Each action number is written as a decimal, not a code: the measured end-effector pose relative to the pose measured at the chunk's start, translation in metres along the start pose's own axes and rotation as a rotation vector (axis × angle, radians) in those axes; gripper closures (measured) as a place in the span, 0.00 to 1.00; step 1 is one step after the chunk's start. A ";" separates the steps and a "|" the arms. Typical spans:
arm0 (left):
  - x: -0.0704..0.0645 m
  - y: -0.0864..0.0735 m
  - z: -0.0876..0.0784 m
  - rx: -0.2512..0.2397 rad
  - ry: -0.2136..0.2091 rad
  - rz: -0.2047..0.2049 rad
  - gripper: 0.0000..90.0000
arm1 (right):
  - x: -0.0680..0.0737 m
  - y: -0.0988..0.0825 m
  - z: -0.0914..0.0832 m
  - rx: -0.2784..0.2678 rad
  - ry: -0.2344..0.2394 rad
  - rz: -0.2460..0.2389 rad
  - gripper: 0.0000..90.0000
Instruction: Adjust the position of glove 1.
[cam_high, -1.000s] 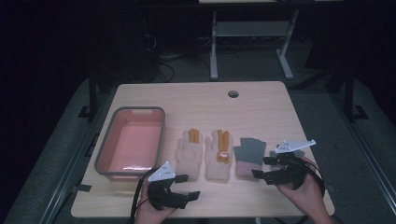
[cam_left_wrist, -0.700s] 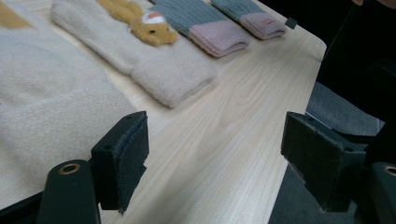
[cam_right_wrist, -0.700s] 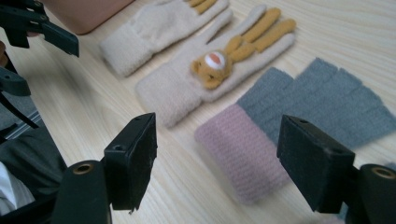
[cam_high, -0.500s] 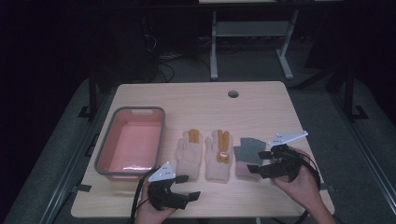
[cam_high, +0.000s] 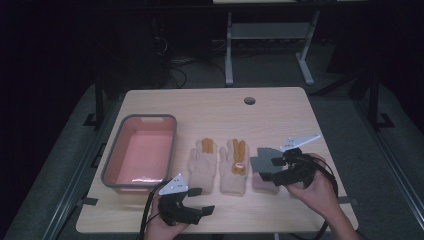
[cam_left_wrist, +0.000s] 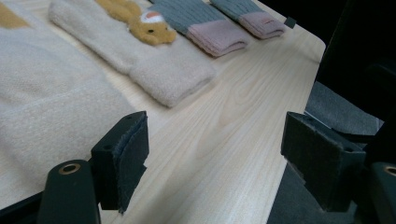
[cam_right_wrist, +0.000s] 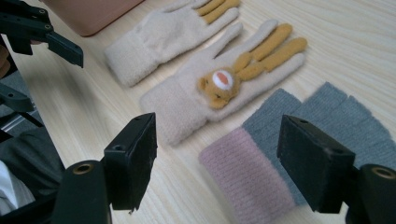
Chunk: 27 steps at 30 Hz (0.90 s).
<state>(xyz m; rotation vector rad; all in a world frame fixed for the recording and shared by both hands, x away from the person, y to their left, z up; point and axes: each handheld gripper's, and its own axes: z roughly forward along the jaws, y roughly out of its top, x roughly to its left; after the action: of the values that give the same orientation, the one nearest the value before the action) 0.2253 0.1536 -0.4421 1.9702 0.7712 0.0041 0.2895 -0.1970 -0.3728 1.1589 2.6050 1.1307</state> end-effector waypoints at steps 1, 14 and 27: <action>0.000 0.000 0.000 0.000 0.000 -0.002 0.26 | 0.000 0.003 0.001 0.011 0.002 -0.005 0.32; 0.000 0.000 0.000 0.002 -0.001 0.001 0.26 | 0.003 0.017 0.010 0.040 0.007 -0.029 0.32; -0.001 0.000 0.000 0.008 -0.002 0.005 0.26 | 0.007 0.032 0.021 0.067 0.021 -0.059 0.32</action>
<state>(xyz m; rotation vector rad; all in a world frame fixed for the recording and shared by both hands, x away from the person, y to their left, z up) 0.2247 0.1531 -0.4420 1.9795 0.7664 0.0022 0.3112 -0.1655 -0.3654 1.0792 2.6936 1.0582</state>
